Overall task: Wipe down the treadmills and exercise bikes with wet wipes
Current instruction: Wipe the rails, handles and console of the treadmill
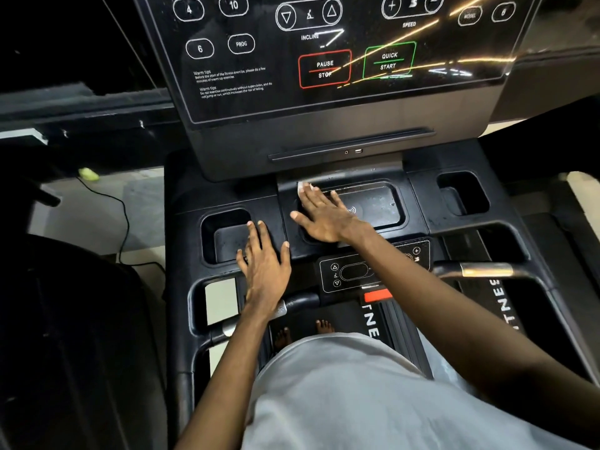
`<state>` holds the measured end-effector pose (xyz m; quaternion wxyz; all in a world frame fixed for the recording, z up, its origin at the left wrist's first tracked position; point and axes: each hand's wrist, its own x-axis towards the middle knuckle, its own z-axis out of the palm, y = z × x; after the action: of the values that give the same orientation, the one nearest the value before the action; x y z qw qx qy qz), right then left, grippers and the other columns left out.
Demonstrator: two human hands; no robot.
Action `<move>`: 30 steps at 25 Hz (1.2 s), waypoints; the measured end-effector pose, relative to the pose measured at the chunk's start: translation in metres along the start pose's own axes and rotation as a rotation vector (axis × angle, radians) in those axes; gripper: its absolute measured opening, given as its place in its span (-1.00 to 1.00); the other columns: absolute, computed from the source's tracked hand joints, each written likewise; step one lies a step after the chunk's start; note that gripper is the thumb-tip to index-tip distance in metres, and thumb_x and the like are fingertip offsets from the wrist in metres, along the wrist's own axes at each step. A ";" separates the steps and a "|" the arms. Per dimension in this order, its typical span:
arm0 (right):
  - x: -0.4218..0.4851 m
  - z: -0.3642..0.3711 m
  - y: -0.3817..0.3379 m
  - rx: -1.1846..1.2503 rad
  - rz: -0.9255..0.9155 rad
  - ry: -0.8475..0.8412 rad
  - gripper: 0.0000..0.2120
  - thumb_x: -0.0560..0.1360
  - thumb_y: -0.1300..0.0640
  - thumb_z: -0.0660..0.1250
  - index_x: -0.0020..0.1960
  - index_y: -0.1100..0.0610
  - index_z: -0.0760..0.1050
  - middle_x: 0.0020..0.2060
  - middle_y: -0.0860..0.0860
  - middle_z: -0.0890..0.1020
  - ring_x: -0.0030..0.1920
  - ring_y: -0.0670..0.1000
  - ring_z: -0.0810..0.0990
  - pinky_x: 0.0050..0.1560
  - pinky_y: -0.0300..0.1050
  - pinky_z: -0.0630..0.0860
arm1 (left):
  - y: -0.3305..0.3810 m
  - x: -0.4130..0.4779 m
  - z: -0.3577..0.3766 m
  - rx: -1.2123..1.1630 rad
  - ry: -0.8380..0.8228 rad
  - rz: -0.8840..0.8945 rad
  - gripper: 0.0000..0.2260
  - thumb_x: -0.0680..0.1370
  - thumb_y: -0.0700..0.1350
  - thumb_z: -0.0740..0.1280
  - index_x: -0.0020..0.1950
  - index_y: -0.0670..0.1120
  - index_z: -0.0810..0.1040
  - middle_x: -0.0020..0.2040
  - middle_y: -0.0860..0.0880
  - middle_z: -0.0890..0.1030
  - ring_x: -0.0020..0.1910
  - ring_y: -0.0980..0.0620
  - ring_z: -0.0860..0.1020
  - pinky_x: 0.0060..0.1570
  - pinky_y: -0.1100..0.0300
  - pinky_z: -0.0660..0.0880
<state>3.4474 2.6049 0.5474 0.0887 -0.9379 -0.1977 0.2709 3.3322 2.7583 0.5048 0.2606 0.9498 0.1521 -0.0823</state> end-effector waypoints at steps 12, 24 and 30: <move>-0.027 0.006 0.011 0.084 -0.060 -0.133 -0.39 0.70 -0.17 -0.04 0.65 0.04 -0.13 0.62 -0.05 -0.17 0.60 -0.05 -0.13 0.60 0.14 -0.17 | -0.007 -0.005 0.001 -0.009 0.021 0.054 -0.39 0.69 0.14 0.10 0.66 -0.12 0.04 0.66 -0.17 -0.03 0.58 -0.20 0.14 0.53 -0.22 0.01; -0.041 0.003 0.017 0.265 -0.024 0.168 -0.94 0.48 0.02 0.52 -0.16 -0.04 0.69 -0.21 -0.11 0.73 -0.25 -0.19 0.63 -0.12 -0.24 0.59 | -0.012 -0.011 0.012 -0.015 0.044 0.259 -0.48 0.65 0.05 0.25 0.60 -0.01 0.26 0.65 -0.08 0.11 0.63 -0.08 0.02 0.55 -0.13 -0.13; -0.054 -0.012 0.037 0.214 0.119 0.176 -0.76 0.46 0.32 0.41 0.08 0.10 0.54 -0.18 -0.02 0.67 -0.18 0.01 0.65 -0.06 -0.01 0.62 | -0.015 -0.012 0.013 -0.002 0.034 0.292 -0.45 0.66 0.12 0.22 0.62 -0.01 0.22 0.65 -0.08 0.08 0.64 -0.08 -0.02 0.54 -0.09 -0.21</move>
<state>3.4242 2.5477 0.5727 0.1889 -0.9533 -0.1033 0.2120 3.3153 2.7609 0.4895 0.2681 0.9629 0.0166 -0.0272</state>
